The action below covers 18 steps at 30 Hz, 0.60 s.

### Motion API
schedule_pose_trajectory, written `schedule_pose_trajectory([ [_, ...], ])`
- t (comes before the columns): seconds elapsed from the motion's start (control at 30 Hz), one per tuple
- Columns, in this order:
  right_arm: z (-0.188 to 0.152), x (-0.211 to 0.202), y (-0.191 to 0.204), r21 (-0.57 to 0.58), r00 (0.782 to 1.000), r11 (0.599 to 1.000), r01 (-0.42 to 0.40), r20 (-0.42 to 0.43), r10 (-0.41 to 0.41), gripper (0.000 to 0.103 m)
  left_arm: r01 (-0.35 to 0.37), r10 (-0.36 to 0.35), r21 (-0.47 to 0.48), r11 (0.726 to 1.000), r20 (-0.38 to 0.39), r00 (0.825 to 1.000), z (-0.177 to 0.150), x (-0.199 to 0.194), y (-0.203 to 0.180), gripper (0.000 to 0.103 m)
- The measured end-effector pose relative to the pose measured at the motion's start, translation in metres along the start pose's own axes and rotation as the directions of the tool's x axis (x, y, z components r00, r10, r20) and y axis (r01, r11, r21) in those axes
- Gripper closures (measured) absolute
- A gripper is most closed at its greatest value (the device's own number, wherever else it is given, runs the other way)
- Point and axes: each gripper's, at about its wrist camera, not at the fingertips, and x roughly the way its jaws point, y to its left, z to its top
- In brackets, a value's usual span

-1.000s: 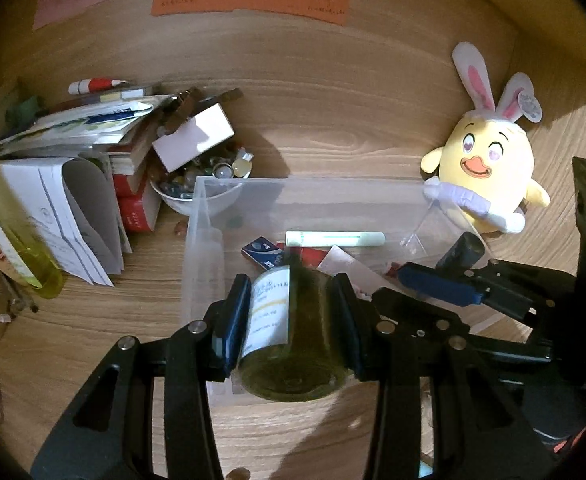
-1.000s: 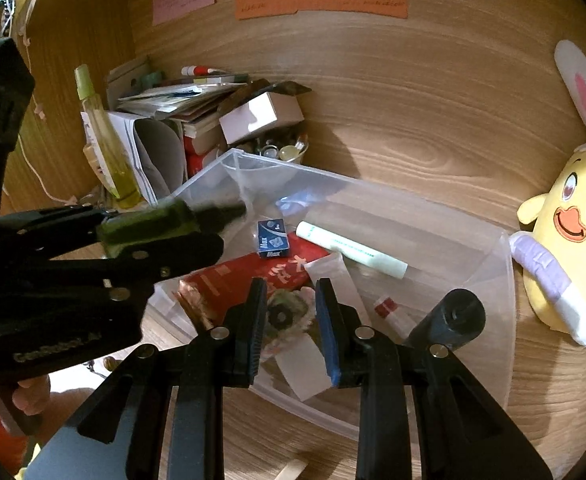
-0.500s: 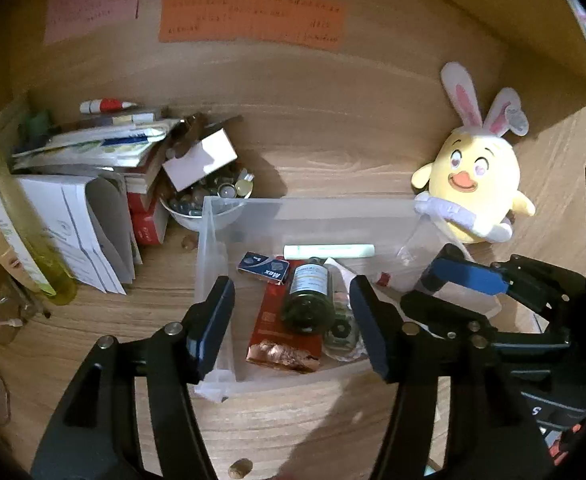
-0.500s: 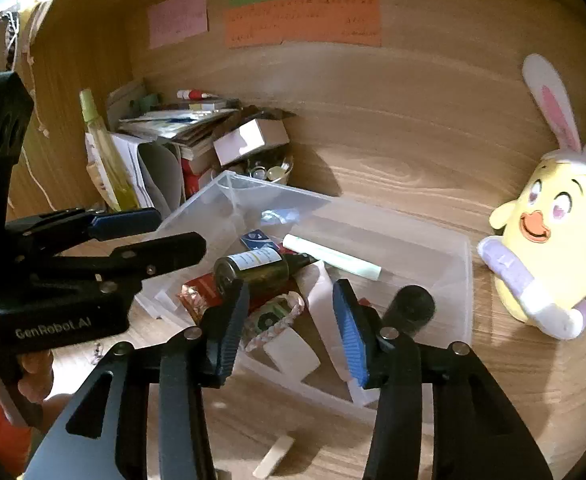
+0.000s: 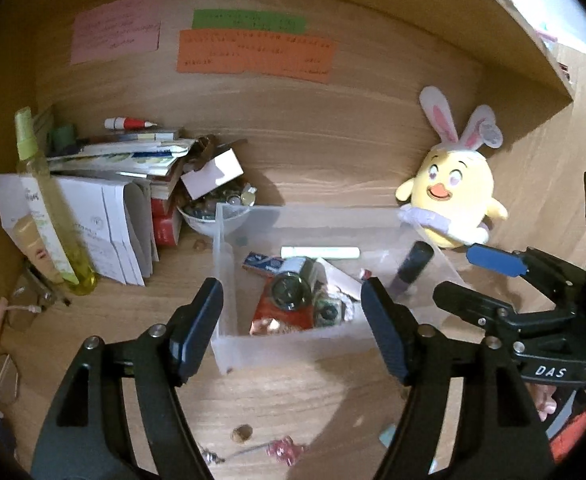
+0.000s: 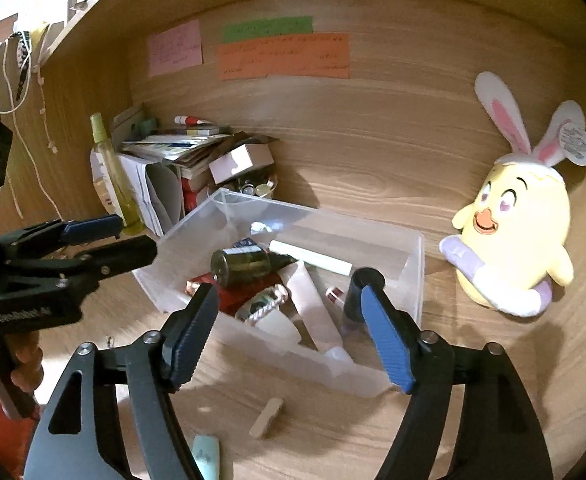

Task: Organize objects
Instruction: 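Release the spray bottle into the box with the left while the right releases the cube, then move the left tool to the pink bear keychain while the right moves to the wooden block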

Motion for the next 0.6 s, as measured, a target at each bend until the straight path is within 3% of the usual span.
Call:
schedule_pose_trajectory([
  [0.23, -0.019, -0.012, 0.003, 0.004, 1.000, 1.000, 0.007, -0.012, -0.007, 0.031, -0.015, 0.015, -0.009, 1.000, -0.010, 1.000, -0.019, -0.016, 0.005, 0.032],
  [0.47, -0.044, -0.010, 0.000, 0.036, 0.998, 0.999, 0.019, -0.059, -0.017, 0.031, -0.075, 0.076, 0.021, 0.997, -0.040, 0.996, -0.044, -0.027, 0.012, 0.031],
  [0.6, -0.057, -0.004, -0.002, 0.053, 0.995, 0.997, 0.057, -0.080, -0.053, 0.031, -0.085, 0.086, 0.023, 0.996, -0.070, 0.994, -0.059, -0.028, 0.017, 0.019],
])
